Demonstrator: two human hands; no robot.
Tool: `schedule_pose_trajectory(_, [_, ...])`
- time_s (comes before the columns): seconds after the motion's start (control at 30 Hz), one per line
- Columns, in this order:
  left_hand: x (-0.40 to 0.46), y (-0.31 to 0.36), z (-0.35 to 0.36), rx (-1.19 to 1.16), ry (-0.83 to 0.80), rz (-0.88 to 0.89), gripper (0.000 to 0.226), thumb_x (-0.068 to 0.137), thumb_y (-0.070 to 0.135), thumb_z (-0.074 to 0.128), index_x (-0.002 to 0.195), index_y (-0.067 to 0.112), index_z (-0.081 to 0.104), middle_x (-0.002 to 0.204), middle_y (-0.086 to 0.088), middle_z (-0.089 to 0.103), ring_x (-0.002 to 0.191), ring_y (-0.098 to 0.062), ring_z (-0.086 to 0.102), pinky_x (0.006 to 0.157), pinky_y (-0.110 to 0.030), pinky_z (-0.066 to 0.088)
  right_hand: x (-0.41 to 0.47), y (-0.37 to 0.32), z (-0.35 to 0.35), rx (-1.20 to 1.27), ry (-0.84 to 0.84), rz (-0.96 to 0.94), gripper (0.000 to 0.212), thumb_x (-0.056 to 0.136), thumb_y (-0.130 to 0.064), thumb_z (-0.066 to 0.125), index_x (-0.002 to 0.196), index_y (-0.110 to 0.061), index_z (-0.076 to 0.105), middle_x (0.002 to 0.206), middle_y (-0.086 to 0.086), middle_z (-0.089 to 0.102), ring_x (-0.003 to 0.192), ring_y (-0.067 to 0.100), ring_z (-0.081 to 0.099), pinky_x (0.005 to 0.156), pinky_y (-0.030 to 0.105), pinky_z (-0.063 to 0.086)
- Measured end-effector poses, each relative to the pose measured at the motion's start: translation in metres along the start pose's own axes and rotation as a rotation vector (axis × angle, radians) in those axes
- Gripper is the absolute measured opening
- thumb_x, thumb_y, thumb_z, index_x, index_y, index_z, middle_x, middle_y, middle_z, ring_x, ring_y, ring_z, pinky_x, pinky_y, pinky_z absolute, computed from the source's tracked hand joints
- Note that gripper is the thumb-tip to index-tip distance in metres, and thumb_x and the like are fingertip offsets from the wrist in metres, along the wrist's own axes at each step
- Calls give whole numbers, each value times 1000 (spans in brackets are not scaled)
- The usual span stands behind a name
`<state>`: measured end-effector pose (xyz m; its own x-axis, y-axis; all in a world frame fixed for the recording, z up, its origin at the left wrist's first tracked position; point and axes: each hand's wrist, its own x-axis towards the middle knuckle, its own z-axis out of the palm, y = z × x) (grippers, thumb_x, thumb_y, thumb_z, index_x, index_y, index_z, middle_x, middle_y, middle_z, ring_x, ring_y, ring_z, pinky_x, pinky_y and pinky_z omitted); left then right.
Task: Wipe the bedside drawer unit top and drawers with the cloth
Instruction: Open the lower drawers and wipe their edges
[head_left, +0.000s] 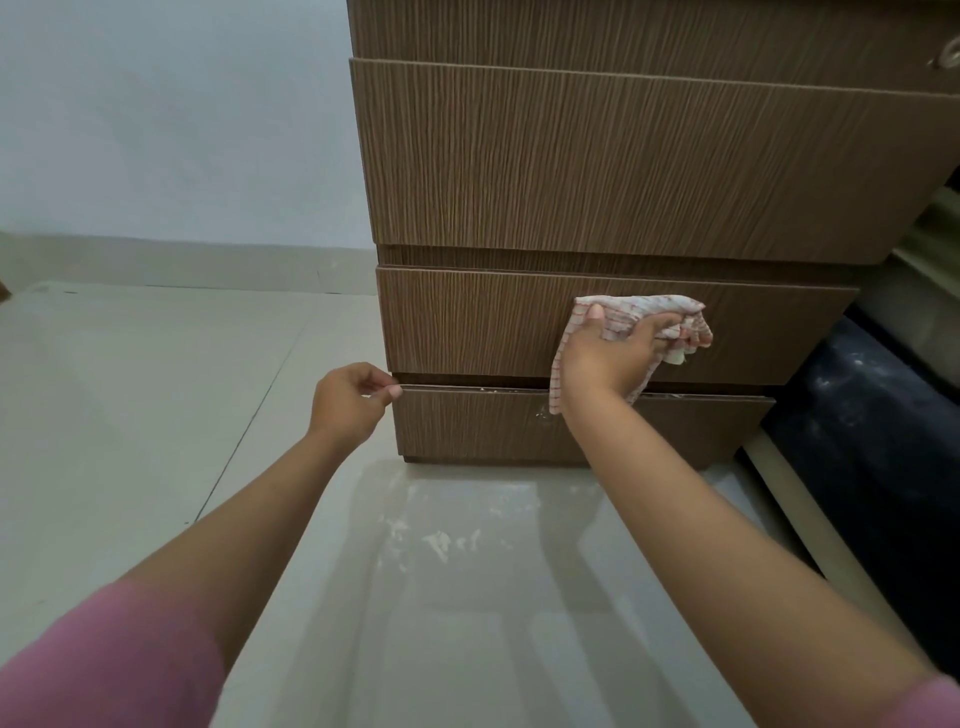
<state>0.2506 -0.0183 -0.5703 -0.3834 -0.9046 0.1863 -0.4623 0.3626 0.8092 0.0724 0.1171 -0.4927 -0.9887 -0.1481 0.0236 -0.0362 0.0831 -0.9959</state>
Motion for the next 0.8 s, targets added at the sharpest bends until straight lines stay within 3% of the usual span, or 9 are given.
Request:
schedule_pose_trajectory(0.13, [-7,0,-7,9,-56,12,6,80,17,70,79,12,68,81,-2,66,78,-13,59,64,-16,39,-1,1,-2,11,-10,8,79,94,-30,52,150,-20,-2,159,8,1,146,24,5,112,29,15])
schedule_pose_trajectory(0.37, [-21,1,-24,96,-176,39,5,79,19,70,75,17,67,81,-1,68,81,-13,61,71,-28,42,-2,-3,-7,16,-36,44,77,94,-26,53,150,-19,2,159,8,9,144,27,17,113,37,24])
schedule_pose_trajectory(0.47, [-23,3,-25,125,-183,39,6,80,19,70,75,17,66,82,-1,67,81,-15,60,71,-28,41,-8,-4,-11,75,-18,70,73,92,-26,56,150,-22,13,155,9,23,138,28,34,108,44,39])
schedule_pose_trajectory(0.57, [-21,3,-27,128,-185,36,7,79,19,71,74,16,67,82,-3,69,81,-17,61,67,-25,41,-26,-5,-21,120,18,39,65,92,-25,55,148,-27,21,150,7,35,131,26,43,105,43,42])
schedule_pose_trajectory(0.8, [-22,3,-26,104,-179,-3,6,77,20,73,75,16,68,78,-8,68,71,-19,58,60,-21,43,-84,11,-54,97,41,-1,63,94,-21,54,147,-29,21,141,0,47,122,19,51,103,36,43])
